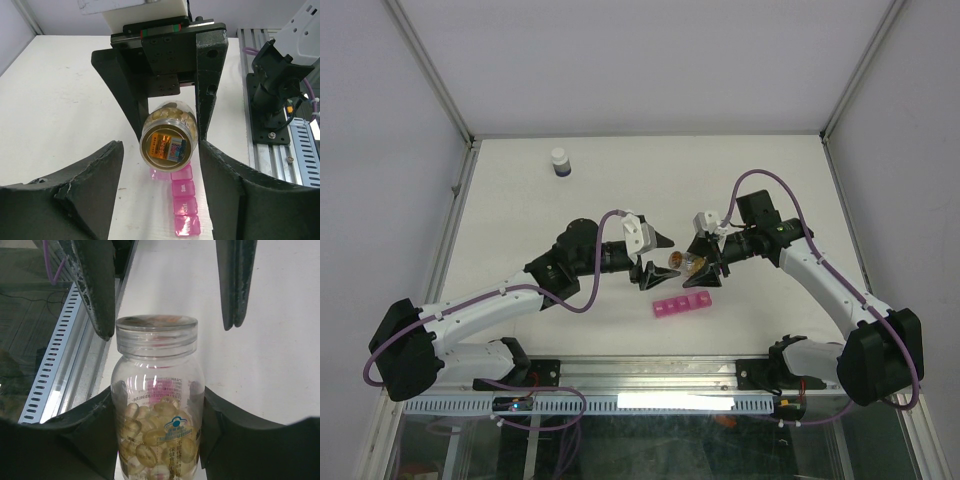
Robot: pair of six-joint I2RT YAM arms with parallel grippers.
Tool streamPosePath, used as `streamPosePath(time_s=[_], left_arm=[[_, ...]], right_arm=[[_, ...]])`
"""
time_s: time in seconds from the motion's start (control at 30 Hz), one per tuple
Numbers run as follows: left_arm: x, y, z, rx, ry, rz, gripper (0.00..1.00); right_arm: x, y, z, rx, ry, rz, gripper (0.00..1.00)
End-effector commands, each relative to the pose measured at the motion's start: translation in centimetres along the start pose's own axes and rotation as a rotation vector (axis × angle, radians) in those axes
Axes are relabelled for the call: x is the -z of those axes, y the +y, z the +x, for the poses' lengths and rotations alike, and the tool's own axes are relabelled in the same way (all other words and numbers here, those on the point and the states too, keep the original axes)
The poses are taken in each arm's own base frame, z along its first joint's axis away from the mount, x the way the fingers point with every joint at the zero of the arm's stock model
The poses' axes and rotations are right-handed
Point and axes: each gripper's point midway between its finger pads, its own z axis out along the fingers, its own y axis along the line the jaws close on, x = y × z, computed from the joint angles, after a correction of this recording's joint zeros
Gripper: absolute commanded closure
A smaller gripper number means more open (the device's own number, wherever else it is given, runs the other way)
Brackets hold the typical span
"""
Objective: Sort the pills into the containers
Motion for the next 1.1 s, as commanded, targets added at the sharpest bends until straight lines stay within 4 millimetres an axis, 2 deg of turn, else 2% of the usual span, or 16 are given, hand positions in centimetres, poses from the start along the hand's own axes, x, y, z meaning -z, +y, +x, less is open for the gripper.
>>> streamPosePath(time_s=[0.0, 0.3, 0.47, 0.6, 0.8, 1.07], left_arm=[[-0.5, 0.0, -3.1, -0.046, -0.084, 0.029, 0.4], [-0.6, -0.2, -2.9, -0.01, -0.083, 0.04, 0.62], [-0.5, -0.1, -3.4, 0.06, -0.106, 0.018, 0.85], [-0.3, 0.8, -4.3, 0.232, -0.142, -0.062, 0.99], [0.4, 2.6, -4.8, 0.643, -0.211, -0.288, 1.0], [0.5, 2.8, -5.6, 0.827, -0.249, -0.381, 0.97]], right_arm=[[0.3, 0.2, -2.7, 0.097, -0.049, -0.009, 1.0], [0.3, 0.2, -2.7, 0.099, -0.048, -0.007, 1.0], [0.4, 0.1, -2.8, 0.1, -0.048, -0.005, 1.0], [0.4, -0.1, -2.8, 0.083, -0.043, 0.005, 1.0], [0.5, -0.7, -2.9, 0.063, -0.041, 0.029, 1.0], [0.5, -1.1, -2.6, 0.039, -0.037, 0.038, 1.0]])
